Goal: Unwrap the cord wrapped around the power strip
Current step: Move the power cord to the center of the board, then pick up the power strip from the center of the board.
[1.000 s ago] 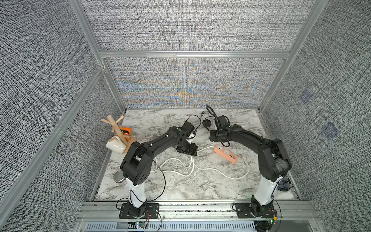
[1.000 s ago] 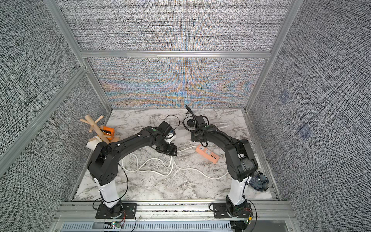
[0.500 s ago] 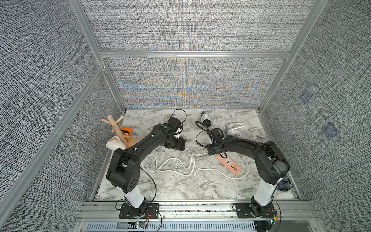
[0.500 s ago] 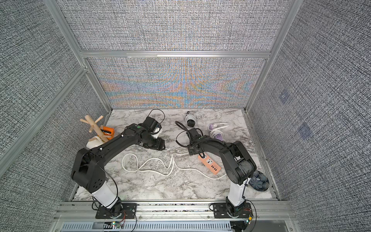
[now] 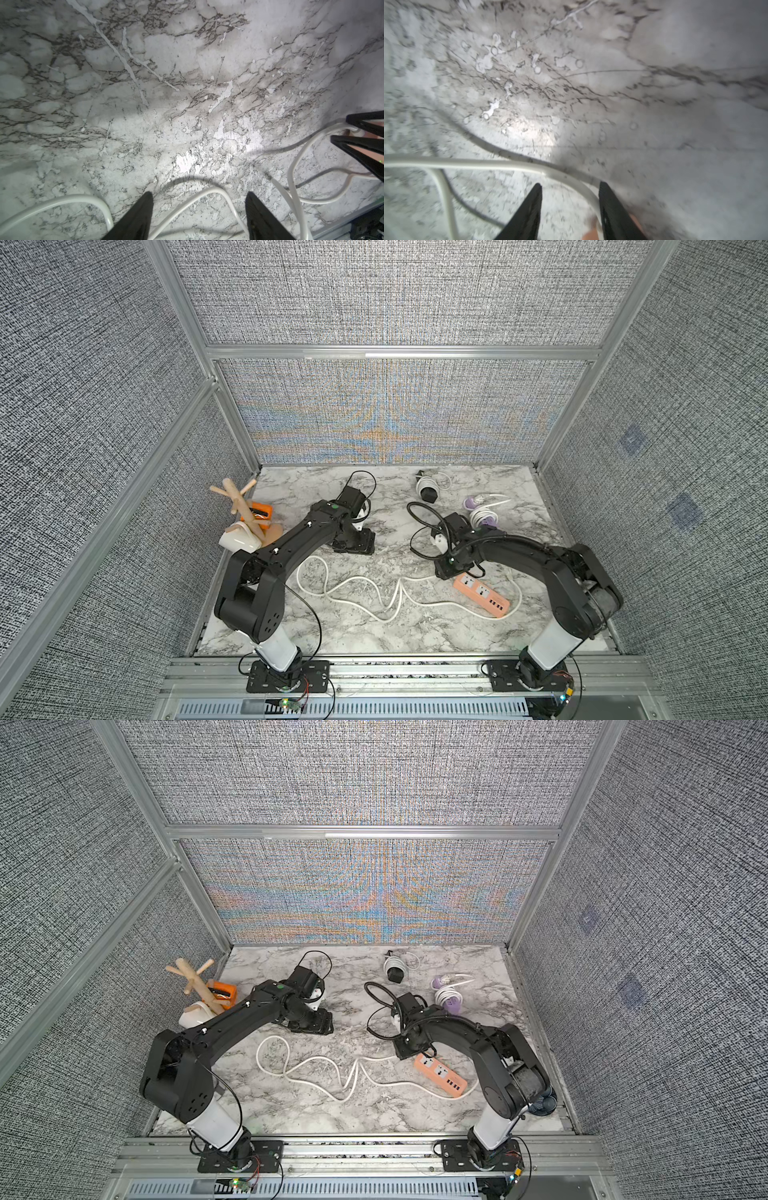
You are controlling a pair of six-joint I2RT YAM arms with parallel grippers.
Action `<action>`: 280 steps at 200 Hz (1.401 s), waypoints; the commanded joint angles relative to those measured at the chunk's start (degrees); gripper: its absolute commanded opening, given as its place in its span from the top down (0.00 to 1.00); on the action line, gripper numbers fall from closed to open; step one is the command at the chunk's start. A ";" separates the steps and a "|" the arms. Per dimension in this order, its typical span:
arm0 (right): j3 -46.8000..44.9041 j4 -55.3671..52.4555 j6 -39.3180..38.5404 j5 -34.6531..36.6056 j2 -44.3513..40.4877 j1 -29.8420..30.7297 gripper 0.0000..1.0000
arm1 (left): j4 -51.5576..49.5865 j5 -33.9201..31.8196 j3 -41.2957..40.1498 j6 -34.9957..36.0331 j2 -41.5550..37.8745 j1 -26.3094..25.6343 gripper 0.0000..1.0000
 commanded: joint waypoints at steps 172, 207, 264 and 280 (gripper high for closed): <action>56.34 -13.06 -7.08 5.08 27.69 -25.97 0.29 | 12.79 3.22 -0.16 -4.38 -1.07 0.05 0.01; 52.95 -12.72 -7.13 3.81 29.22 -24.79 0.25 | 14.18 4.17 -0.42 -5.84 -1.66 0.08 0.01; 39.39 -7.26 -3.85 -0.44 26.40 -24.51 0.22 | 13.95 2.42 0.10 -6.44 -0.72 0.02 0.01; 36.50 -5.97 -3.36 -2.14 25.80 -24.34 0.20 | 14.26 2.08 -0.03 -6.94 -0.88 0.04 0.01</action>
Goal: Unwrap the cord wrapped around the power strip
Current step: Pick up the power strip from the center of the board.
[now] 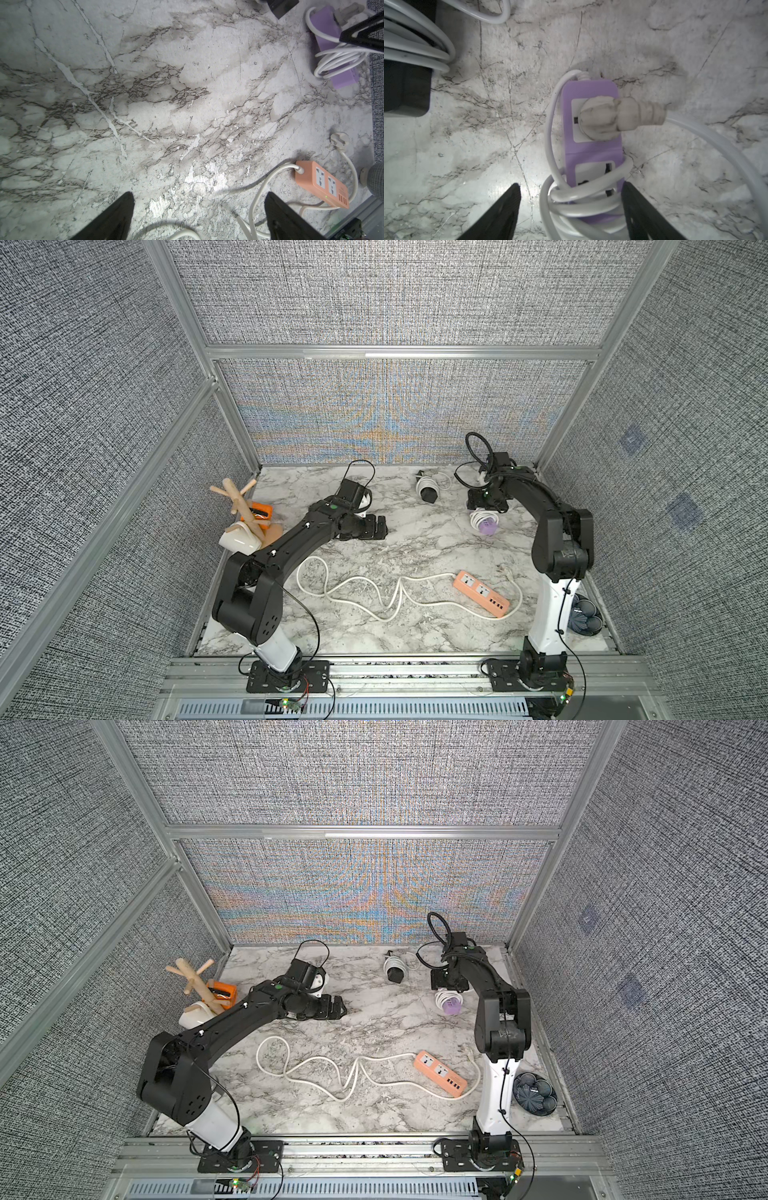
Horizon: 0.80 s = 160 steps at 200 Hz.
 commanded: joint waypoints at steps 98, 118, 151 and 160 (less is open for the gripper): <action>-4.02 3.91 4.28 -8.97 1.33 2.00 0.07 | 1.36 -0.93 -1.41 -1.25 -0.77 0.02 0.02; -4.04 3.33 5.19 -9.71 1.50 2.19 0.07 | 1.51 -0.75 -1.67 -1.32 -1.26 0.04 0.02; -5.35 3.68 7.13 -9.64 0.85 2.92 0.09 | 1.71 -1.10 -2.73 -1.03 -2.04 0.03 0.02; -5.35 3.74 7.39 -9.64 1.02 2.97 0.08 | 1.71 -1.04 -2.77 -1.06 -1.80 0.03 0.02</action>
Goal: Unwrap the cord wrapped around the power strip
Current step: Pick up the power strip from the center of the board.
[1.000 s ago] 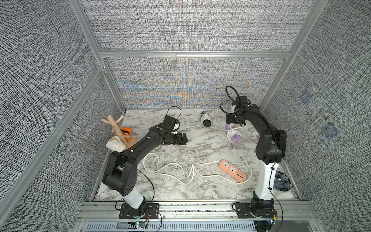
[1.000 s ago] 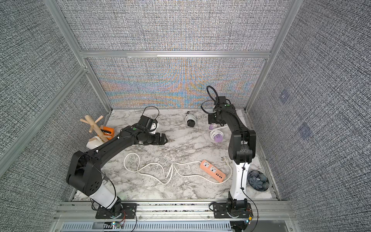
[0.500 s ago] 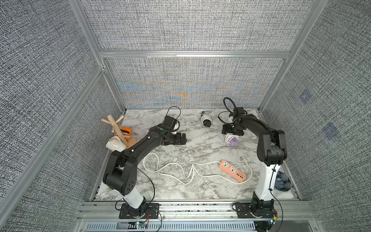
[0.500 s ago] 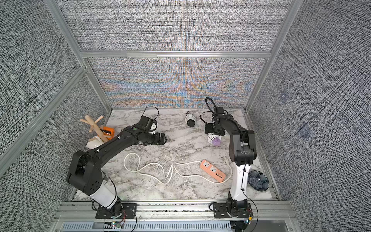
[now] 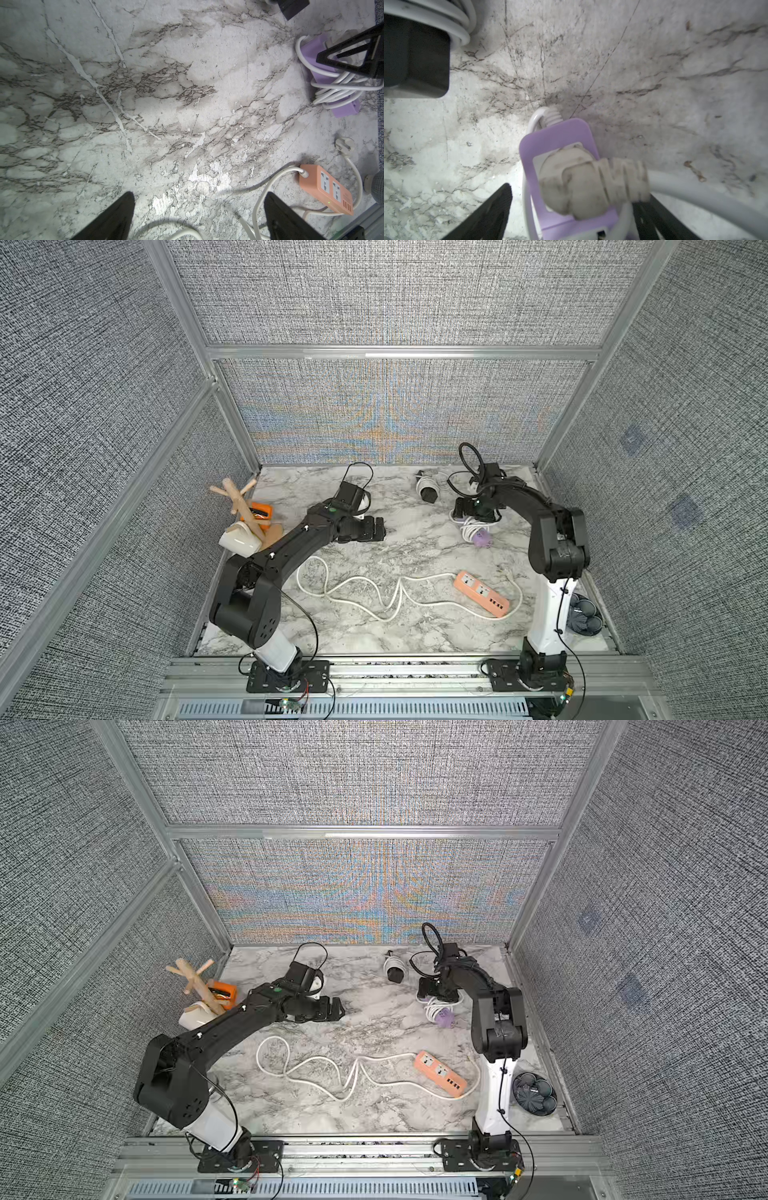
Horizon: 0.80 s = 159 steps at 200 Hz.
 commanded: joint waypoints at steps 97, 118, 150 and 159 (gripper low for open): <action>-3.73 4.06 4.49 -5.75 -6.04 0.57 0.41 | 2.02 2.96 -0.11 1.28 0.35 0.01 0.03; -6.22 7.63 6.91 -9.65 -9.62 0.65 0.45 | 3.39 5.32 -0.26 1.24 0.42 -0.01 0.03; -11.86 16.93 13.95 -14.88 -15.54 2.74 0.47 | 8.91 12.42 -0.68 0.94 0.46 -1.13 0.02; -13.45 20.19 16.64 -15.79 -17.07 3.85 0.47 | 9.53 13.06 -0.23 1.96 0.71 -2.15 0.01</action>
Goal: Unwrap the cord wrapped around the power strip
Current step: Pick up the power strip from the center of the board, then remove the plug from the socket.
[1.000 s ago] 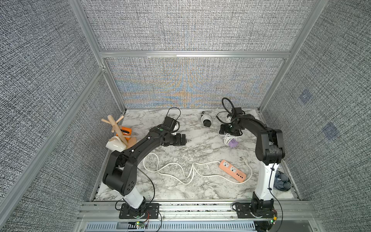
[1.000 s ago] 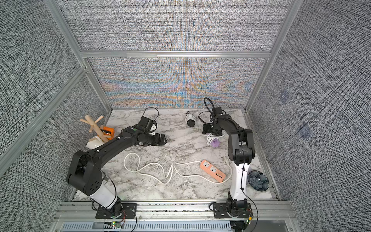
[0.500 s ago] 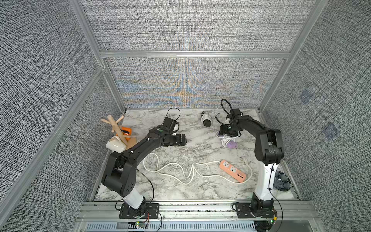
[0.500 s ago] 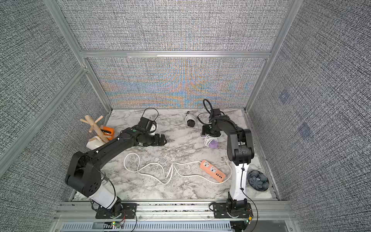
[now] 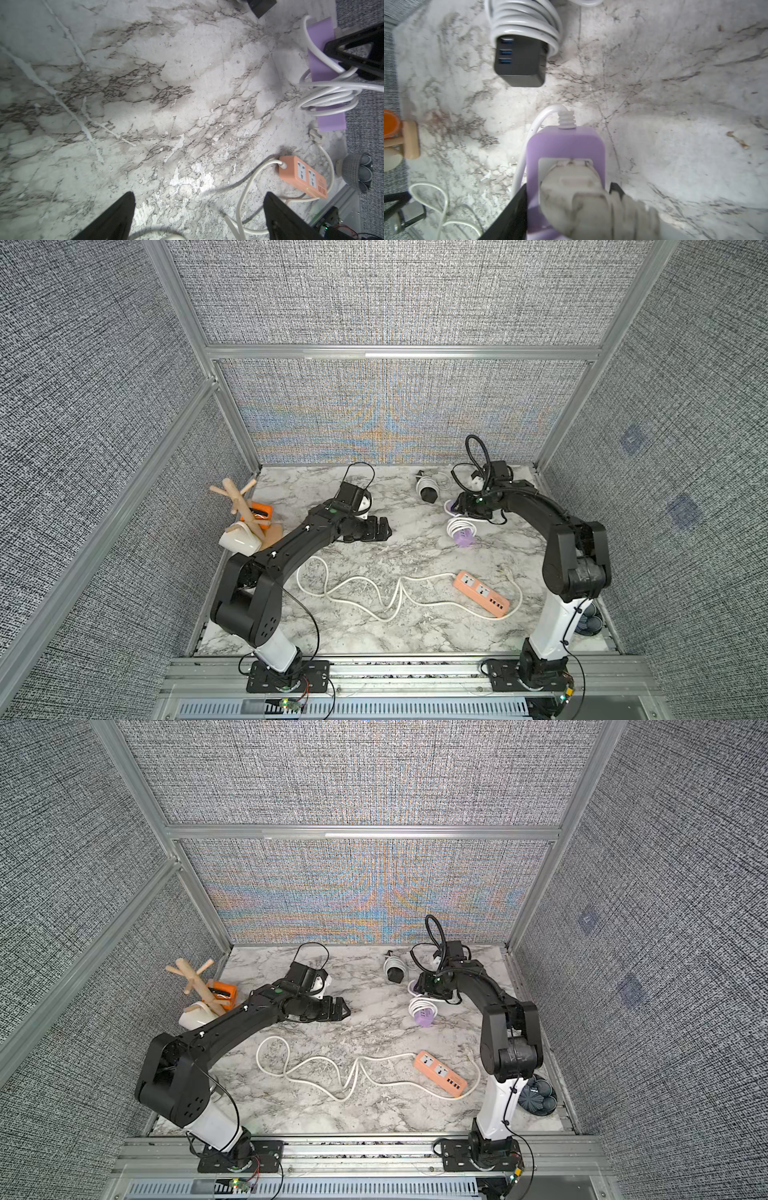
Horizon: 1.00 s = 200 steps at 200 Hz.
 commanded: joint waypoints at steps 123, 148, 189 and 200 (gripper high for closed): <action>-4.63 28.18 23.53 -5.39 -4.65 15.64 0.47 | 7.08 9.85 6.14 4.80 7.24 -7.45 0.00; -4.94 28.49 23.86 -4.60 -4.52 16.42 0.47 | 7.68 8.45 6.59 4.10 7.21 -7.45 0.00; -5.59 30.74 25.26 -5.04 -4.73 18.48 0.47 | 7.95 4.72 7.40 3.11 9.27 -7.40 0.00; -5.68 30.99 25.41 -5.32 -4.87 18.74 0.48 | 7.54 4.06 7.32 3.17 9.60 -7.37 0.02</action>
